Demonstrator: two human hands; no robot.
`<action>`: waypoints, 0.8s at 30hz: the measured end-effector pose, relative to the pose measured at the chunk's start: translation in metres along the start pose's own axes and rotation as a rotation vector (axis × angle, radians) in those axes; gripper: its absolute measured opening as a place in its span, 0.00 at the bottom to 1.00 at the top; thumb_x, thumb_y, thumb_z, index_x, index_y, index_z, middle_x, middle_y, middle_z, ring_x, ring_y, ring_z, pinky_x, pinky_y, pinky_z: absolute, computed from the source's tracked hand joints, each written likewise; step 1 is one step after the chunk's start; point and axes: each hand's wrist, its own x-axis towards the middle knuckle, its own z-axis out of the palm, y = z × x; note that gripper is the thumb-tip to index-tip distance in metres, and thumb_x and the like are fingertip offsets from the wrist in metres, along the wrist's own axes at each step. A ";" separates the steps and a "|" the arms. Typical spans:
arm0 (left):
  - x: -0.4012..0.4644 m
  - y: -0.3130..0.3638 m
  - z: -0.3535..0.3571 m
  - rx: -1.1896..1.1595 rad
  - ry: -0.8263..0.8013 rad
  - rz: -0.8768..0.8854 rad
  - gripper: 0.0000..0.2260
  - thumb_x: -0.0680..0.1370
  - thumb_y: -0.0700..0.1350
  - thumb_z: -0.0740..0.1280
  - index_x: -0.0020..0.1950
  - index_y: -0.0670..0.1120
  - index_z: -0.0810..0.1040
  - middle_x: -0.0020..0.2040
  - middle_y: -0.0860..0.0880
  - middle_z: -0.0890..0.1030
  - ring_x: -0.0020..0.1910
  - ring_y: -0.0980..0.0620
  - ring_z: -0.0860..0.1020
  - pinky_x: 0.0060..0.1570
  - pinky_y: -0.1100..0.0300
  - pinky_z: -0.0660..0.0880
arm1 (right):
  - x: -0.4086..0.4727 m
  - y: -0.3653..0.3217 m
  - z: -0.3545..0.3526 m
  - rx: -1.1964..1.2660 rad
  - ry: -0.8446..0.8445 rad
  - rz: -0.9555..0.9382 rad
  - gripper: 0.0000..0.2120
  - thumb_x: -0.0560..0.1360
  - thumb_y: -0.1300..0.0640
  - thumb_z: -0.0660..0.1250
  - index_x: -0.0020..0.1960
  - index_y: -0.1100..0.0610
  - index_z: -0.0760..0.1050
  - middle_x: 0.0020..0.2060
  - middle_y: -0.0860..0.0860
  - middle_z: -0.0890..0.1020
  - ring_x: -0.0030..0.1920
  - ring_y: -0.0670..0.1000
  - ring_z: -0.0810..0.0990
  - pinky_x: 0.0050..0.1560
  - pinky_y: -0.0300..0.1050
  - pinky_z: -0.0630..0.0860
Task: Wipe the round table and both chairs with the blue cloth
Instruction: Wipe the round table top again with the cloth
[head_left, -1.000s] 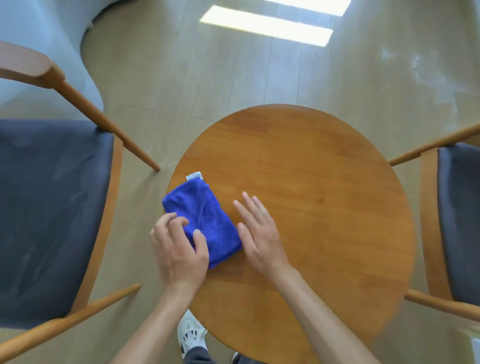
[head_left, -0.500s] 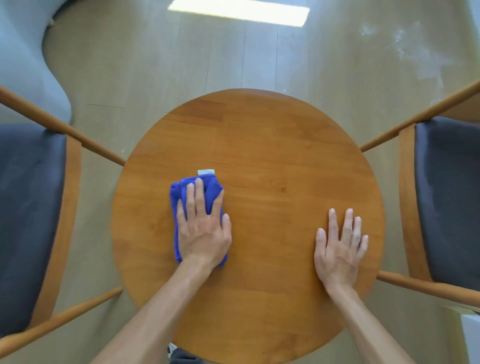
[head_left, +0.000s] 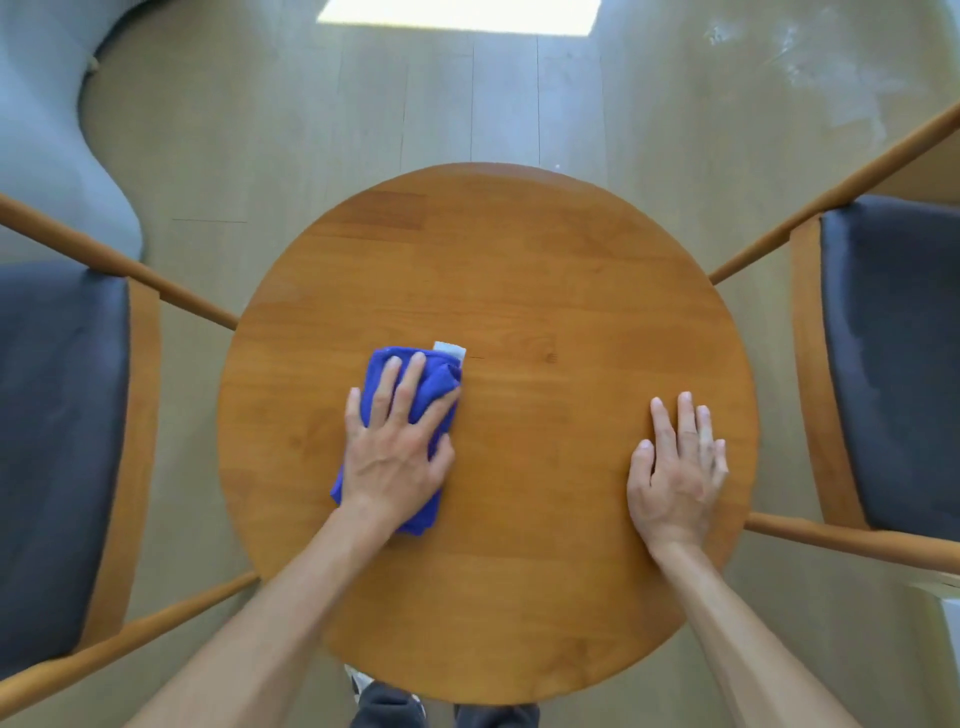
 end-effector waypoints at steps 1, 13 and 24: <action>-0.007 -0.032 -0.005 -0.010 -0.007 -0.077 0.22 0.72 0.53 0.59 0.65 0.52 0.78 0.74 0.43 0.67 0.73 0.41 0.64 0.63 0.34 0.65 | 0.000 0.000 0.000 0.003 -0.001 0.000 0.27 0.77 0.52 0.49 0.73 0.56 0.68 0.75 0.55 0.62 0.77 0.56 0.57 0.75 0.58 0.49; -0.092 -0.013 -0.004 -0.117 0.004 -0.325 0.23 0.74 0.53 0.58 0.67 0.52 0.76 0.76 0.45 0.63 0.75 0.44 0.60 0.57 0.40 0.69 | 0.002 -0.007 -0.003 0.098 -0.054 0.045 0.27 0.76 0.56 0.50 0.74 0.56 0.65 0.77 0.53 0.59 0.78 0.53 0.51 0.76 0.55 0.43; -0.079 0.152 0.013 -0.150 -0.168 0.344 0.17 0.68 0.50 0.66 0.57 0.55 0.77 0.75 0.47 0.65 0.74 0.45 0.63 0.62 0.39 0.70 | 0.010 0.002 -0.022 0.388 -0.080 0.133 0.23 0.76 0.60 0.52 0.67 0.57 0.75 0.74 0.50 0.65 0.77 0.48 0.56 0.76 0.51 0.47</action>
